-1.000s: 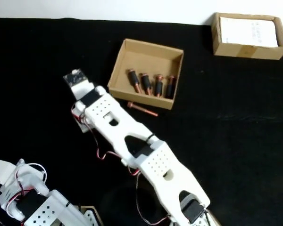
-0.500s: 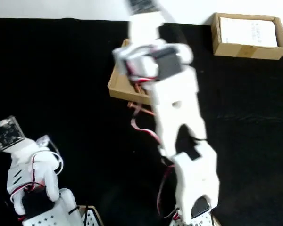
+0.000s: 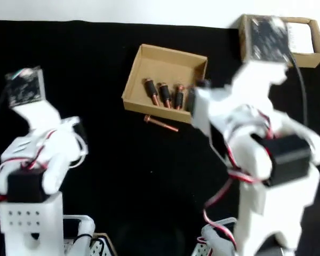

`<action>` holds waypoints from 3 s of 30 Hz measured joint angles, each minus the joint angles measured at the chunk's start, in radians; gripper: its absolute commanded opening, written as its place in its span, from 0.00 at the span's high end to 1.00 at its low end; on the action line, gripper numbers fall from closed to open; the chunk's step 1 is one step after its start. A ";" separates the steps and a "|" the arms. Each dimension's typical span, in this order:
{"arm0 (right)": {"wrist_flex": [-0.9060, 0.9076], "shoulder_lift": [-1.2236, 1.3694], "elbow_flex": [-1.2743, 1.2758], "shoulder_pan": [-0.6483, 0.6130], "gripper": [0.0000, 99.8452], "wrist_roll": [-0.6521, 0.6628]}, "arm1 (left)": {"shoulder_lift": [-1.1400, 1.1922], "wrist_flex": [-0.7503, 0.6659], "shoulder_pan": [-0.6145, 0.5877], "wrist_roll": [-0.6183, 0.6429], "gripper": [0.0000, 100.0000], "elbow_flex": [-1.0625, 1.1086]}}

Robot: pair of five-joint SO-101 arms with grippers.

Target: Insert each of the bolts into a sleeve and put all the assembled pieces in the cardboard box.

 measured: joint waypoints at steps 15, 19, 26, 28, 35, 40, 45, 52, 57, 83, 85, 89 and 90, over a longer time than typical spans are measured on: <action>-0.311 -0.583 0.833 0.568 0.99 0.017 | 0.540 0.072 0.396 0.414 0.96 -0.123; -0.397 -0.713 1.000 0.664 0.99 0.071 | 0.709 0.071 0.397 0.457 0.96 -0.206; -0.456 -0.893 1.211 0.717 0.99 0.107 | 1.059 0.071 0.400 0.543 0.84 -0.439; -0.457 -0.933 1.247 0.717 0.99 0.107 | 1.160 0.071 0.400 0.562 0.83 -0.514; -0.457 -1.008 1.326 0.717 0.99 0.107 | 1.458 0.071 0.402 0.566 0.83 -0.778; -0.457 -1.020 1.330 0.717 0.99 0.107 | 1.628 0.071 0.393 0.566 0.83 -0.962; -0.470 -1.020 1.333 0.717 0.99 0.144 | 1.755 0.072 0.341 0.566 0.83 -1.086; -0.562 -1.020 1.372 0.718 0.99 0.158 | 1.850 0.112 0.319 0.566 0.84 -1.160; -0.597 -1.017 1.398 0.718 0.99 0.158 | 1.860 0.117 0.319 0.566 0.99 -1.169; -0.351 -1.283 1.416 0.313 0.99 0.158 | 1.180 0.338 0.499 0.204 0.99 -1.168; -0.420 -1.284 1.459 0.313 0.99 0.158 | 1.111 0.344 0.508 0.170 0.99 -1.168; -0.585 -1.283 1.548 0.310 0.99 0.158 | 0.991 0.344 0.509 0.130 0.99 -1.168; -0.631 -1.281 1.570 0.308 0.99 0.158 | 0.967 0.344 0.512 0.117 0.99 -1.168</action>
